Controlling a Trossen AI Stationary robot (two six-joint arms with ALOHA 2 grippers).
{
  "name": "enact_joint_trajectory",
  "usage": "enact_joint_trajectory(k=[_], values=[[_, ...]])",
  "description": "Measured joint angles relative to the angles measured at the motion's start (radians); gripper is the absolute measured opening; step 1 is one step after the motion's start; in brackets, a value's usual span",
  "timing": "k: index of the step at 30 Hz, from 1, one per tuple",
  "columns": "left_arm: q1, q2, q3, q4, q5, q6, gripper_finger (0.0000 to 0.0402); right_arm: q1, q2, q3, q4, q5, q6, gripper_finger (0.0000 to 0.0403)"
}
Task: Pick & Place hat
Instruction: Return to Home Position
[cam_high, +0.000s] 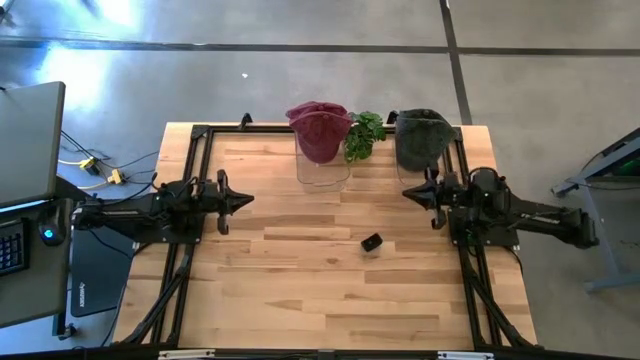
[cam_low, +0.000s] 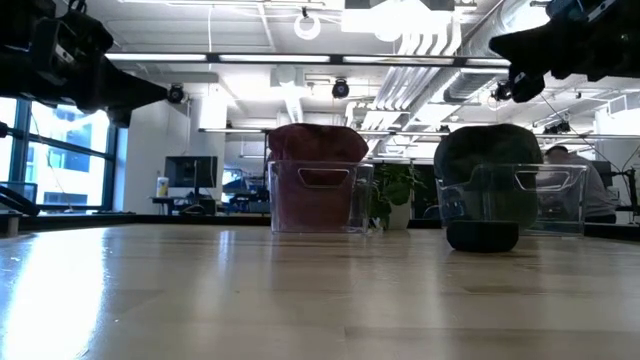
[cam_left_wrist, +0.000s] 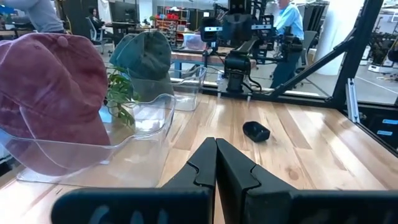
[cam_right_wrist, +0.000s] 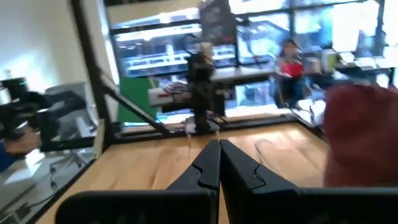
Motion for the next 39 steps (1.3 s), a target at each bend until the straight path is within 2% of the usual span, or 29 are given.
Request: enact_joint_trajectory(k=[3,7,10,18,23,27,32,35,39], values=[[0.0,0.0,0.0,-0.001,0.0,-0.001,0.0,-0.035,-0.058,0.0,-0.074,0.064,0.052,0.0],[0.0,0.0,0.0,-0.003,0.005,-0.01,0.0,-0.017,-0.12,0.0,-0.161,0.259,0.066,0.0],[0.0,0.0,0.0,-0.003,0.004,-0.011,0.0,0.042,-0.144,0.0,-0.202,0.349,0.054,0.0],[0.0,0.0,0.0,-0.004,-0.001,-0.011,0.0,0.246,-0.148,-0.002,-0.212,0.466,0.021,0.0],[0.0,0.0,-0.001,-0.005,-0.001,-0.016,0.0,0.326,-0.157,-0.13,-0.046,0.44,-0.006,0.0],[0.0,0.0,-0.001,-0.006,-0.002,-0.019,0.0,0.326,-0.167,-0.13,-0.07,0.465,-0.032,0.0],[0.001,0.0,-0.001,-0.006,-0.004,-0.018,0.0,0.295,-0.232,-0.129,-0.07,0.358,-0.099,0.0],[0.001,0.0,-0.001,-0.006,-0.003,-0.018,0.0,0.278,-0.238,-0.133,-0.155,0.343,-0.069,0.0],[0.001,0.0,-0.001,-0.006,-0.002,-0.018,0.0,0.281,-0.229,-0.136,-0.171,0.309,-0.035,0.0]])
